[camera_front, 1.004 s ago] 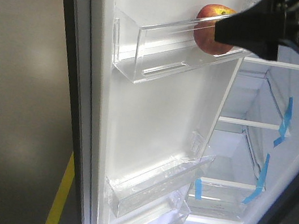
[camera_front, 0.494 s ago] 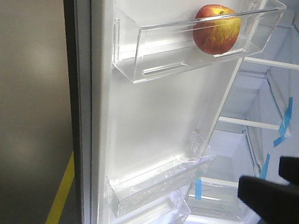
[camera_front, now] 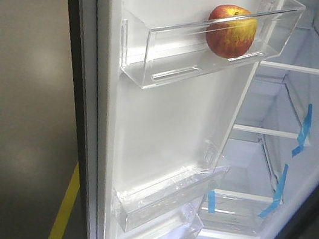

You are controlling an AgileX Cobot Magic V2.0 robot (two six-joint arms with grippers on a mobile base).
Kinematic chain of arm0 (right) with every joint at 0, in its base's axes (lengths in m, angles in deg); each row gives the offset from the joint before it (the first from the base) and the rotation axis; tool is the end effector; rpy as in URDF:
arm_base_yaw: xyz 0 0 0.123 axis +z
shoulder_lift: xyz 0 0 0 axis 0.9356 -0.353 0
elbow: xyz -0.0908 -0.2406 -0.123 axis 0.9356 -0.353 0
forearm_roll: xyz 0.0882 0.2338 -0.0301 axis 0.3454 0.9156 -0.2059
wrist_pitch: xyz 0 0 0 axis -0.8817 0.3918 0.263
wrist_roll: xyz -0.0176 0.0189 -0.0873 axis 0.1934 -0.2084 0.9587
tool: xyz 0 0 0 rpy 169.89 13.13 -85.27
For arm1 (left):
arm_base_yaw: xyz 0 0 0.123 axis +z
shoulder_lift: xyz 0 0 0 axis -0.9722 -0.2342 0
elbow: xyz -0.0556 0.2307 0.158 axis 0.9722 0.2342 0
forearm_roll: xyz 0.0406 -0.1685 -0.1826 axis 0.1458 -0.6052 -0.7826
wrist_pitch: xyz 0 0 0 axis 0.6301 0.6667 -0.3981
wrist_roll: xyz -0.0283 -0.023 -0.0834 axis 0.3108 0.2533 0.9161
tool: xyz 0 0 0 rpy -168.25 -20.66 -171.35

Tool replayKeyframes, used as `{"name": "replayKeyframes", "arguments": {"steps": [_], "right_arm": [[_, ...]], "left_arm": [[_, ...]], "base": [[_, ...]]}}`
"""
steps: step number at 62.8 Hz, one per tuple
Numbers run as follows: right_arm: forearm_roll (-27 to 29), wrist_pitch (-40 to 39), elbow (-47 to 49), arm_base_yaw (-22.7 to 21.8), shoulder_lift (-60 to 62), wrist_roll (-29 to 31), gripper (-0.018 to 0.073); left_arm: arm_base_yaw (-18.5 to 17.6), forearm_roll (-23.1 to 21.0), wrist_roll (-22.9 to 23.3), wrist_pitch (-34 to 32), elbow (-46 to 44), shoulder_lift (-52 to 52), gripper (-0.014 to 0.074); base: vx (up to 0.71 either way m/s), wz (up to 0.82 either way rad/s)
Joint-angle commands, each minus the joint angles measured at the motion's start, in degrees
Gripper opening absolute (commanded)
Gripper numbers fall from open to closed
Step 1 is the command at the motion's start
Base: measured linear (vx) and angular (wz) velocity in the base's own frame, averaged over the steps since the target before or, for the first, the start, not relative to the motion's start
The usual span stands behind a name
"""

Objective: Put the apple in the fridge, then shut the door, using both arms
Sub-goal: 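Open the right gripper and withdraw it from the bin, then move the left gripper up toward the refrigerator door edge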

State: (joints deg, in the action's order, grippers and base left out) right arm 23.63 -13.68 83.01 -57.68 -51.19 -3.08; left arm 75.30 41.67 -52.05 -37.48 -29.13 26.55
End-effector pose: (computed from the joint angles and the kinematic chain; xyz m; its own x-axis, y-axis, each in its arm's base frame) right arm 0.0268 0.0552 0.3131 -0.4557 -0.1542 -0.8767 -0.6535 0.7266 0.2119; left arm 0.0559 -0.0013 0.2099 0.1256 -0.0173 -0.9919 0.0237 0.9996 -0.0144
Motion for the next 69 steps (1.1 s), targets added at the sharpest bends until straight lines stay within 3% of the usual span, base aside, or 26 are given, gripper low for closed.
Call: {"name": "replayKeyframes", "arguments": {"steps": [1, 29, 38, 50, 58, 69], "right_arm": [[2.2, -1.66, -0.63, -0.11, 2.11, 0.25, 0.0549], [2.18, 3.1, -2.0, -0.11, 5.41, 0.25, 0.0547], [2.18, 3.6, -2.0, -0.11, 5.41, 0.25, 0.0547], [2.18, 4.61, -2.0, -0.11, 5.41, 0.3, 0.0547], [2.18, 4.61, -2.0, -0.11, 5.41, 0.3, 0.0547], [2.18, 4.61, -2.0, -0.11, 5.41, 0.3, 0.0547]], "left_arm": [[0.03, -0.13, 0.17, -4.15, 1.2, -0.55, -0.0006], [0.03, -0.18, 0.23, -4.33, 1.2, -0.55, -0.0006], [0.03, -3.7, 2.3, -4.6, 0.96, -1.94, -0.0006], [0.03, -3.58, 2.3, -3.14, -6.44, -10.25, -0.0006], [0.03, -3.46, 2.06, 2.74, -17.07, -18.24, -0.0006], [0.03, -2.96, -0.27, 18.42, -32.92, -32.07, -0.0006]], "base": [[0.0, 0.0], [0.0, 0.0], [0.0, 0.0], [0.0, 0.0], [0.0, 0.0], [0.0, 0.0]]}}
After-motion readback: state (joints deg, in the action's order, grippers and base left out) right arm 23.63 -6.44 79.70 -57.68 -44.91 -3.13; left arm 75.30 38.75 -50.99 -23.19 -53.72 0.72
